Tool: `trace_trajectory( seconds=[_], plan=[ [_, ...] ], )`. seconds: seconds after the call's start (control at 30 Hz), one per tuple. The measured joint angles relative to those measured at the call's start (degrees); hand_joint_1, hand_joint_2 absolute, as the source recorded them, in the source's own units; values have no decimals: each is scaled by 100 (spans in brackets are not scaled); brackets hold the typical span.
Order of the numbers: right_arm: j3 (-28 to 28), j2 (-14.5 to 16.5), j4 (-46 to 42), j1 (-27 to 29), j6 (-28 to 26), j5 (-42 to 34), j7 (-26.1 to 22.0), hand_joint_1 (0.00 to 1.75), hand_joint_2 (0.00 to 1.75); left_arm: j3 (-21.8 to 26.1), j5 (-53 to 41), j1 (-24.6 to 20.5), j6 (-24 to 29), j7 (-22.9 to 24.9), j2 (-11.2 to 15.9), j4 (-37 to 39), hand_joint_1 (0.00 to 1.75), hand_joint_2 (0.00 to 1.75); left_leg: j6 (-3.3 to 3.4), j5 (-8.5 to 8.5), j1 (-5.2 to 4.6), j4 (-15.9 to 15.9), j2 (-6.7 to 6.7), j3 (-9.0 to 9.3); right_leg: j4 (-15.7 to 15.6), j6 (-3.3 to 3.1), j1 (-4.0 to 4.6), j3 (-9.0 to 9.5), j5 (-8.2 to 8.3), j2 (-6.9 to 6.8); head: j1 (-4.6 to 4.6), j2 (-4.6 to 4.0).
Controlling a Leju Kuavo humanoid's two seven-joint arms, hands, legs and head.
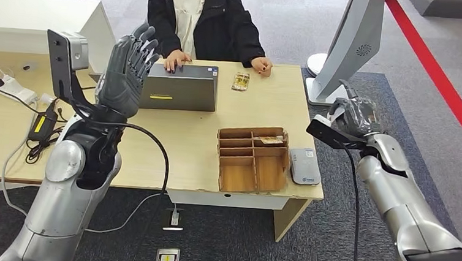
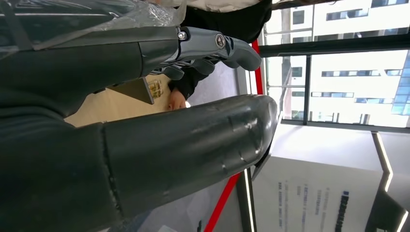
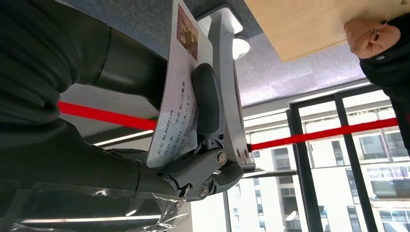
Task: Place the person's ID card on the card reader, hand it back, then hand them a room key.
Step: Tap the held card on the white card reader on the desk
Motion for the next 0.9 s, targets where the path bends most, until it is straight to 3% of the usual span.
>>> trace_trajectory(
  seconds=[0.37, 0.9],
  plan=[
    [-4, 76, 2, 571, 180, 96, 27, 175, 175, -6, 10, 26, -90, -50, -1, 4, 0, 0, 0, 0, 0, -1, 0, -1, 0, 0, 0, 0, 0, 0, 0, 0],
    [6, 280, 35, 818, 262, 109, 28, 175, 175, -6, 10, 56, -121, -56, 0, 4, 0, 0, 0, 0, 0, -1, 0, -1, 0, 0, 0, 0, 0, 0, -1, 0]
  ],
)
